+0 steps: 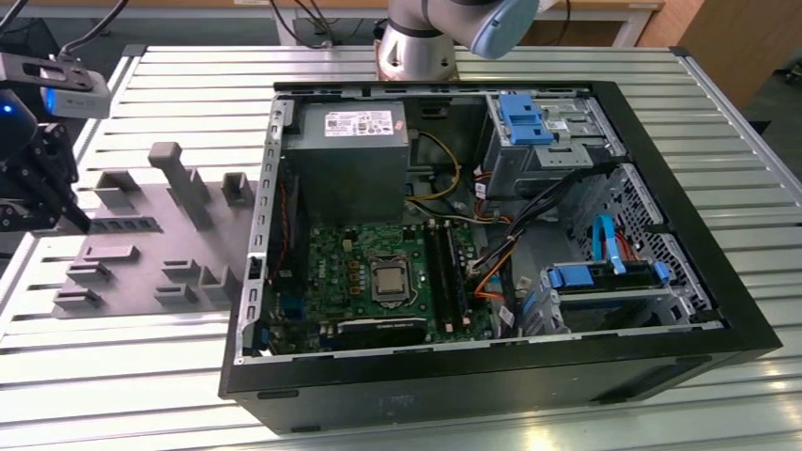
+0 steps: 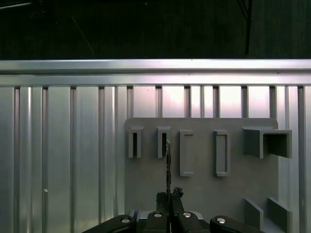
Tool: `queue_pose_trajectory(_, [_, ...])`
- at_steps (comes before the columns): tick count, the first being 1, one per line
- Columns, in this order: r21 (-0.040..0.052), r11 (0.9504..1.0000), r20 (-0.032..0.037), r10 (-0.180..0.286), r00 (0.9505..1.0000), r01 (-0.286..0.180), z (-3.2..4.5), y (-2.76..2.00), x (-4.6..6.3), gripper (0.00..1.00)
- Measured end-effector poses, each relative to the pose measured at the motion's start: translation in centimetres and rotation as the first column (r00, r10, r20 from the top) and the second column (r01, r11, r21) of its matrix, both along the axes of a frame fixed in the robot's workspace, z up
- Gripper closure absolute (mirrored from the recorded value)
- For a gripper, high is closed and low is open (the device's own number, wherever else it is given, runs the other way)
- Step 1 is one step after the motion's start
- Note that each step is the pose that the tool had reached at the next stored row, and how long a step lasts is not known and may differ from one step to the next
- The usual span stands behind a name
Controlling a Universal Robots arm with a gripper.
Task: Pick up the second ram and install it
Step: 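Pick up the second ram and move it above second insertion slot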
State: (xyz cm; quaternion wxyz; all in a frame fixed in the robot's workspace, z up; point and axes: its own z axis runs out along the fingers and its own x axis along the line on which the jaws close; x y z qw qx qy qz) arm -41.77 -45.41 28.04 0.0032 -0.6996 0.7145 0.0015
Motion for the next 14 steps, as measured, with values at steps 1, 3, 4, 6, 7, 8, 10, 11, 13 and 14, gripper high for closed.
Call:
queue_pose_trajectory(1, [0.0001,1.0000,0.0001,0.000,1.0000,0.000,0.10,0.00,0.0,0.86])
queue_pose_trajectory(3, [0.0000,1.0000,0.0001,0.000,1.0000,0.000,0.28,0.00,0.0,0.86])
queue_pose_trajectory(4, [0.0000,1.0000,0.0001,0.000,1.0000,0.000,0.38,0.00,0.0,0.86])
queue_pose_trajectory(6, [0.0000,1.0000,0.0000,0.000,1.0000,0.000,0.56,0.00,0.0,0.86])
queue_pose_trajectory(7, [0.0000,1.0000,0.0001,0.000,1.0000,0.000,0.64,0.00,0.0,0.86])
queue_pose_trajectory(8, [0.0000,1.0000,0.0000,0.000,1.0000,0.000,0.73,0.00,0.0,0.86])
queue_pose_trajectory(10, [0.0000,1.0000,0.0000,0.000,1.0000,0.000,0.91,0.00,0.0,0.86])
queue_pose_trajectory(11, [0.0000,1.0000,0.0000,0.000,1.0000,0.000,1.01,0.00,0.0,0.86])
queue_pose_trajectory(13, [0.0000,1.0000,0.0000,0.000,1.0000,0.000,1.19,0.00,0.0,0.86])
queue_pose_trajectory(14, [0.0000,1.0000,0.0000,0.000,1.0000,0.000,1.28,0.00,0.0,0.86])
